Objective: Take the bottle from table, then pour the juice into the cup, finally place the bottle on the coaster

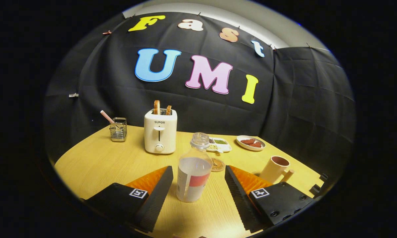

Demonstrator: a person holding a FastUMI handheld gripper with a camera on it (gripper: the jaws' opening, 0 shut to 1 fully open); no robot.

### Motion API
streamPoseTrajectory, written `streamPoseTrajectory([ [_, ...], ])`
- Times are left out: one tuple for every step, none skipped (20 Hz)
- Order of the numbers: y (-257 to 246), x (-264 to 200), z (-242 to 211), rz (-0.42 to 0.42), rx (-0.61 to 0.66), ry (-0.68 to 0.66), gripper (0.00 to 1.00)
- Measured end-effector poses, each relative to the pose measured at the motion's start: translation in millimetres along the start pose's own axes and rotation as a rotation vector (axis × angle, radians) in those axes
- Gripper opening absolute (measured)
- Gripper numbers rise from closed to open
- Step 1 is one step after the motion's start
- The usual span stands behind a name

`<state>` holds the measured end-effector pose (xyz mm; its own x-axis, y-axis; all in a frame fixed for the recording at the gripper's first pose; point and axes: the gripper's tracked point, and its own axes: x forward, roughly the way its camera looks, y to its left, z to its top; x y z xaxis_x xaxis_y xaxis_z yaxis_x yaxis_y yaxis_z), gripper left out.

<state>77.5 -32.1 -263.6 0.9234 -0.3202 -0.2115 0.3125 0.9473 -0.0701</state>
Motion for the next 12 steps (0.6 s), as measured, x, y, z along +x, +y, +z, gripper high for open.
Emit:
streamPoseTrajectory([
  [0,0,-3,-0.01,0.023,0.005,0.97],
  [-3,1,-11,-0.03,0.052,0.02,0.97],
  [0,4,-17,-0.027,0.095,0.032,0.97],
  [7,10,-21,-0.02,0.117,0.048,0.97],
  [11,16,-27,-0.017,0.124,0.063,0.97],
  [19,21,-30,0.006,0.126,0.065,0.97],
  [21,26,-30,0.009,0.108,0.057,0.98],
  [21,32,-32,0.014,0.087,0.05,0.97],
  [20,38,-34,0.009,0.07,0.048,0.97],
  [18,44,-37,0.008,0.059,0.047,0.97],
  [18,49,-37,0.002,0.05,0.044,0.97],
  [17,52,-34,0.003,0.049,0.029,0.97],
])
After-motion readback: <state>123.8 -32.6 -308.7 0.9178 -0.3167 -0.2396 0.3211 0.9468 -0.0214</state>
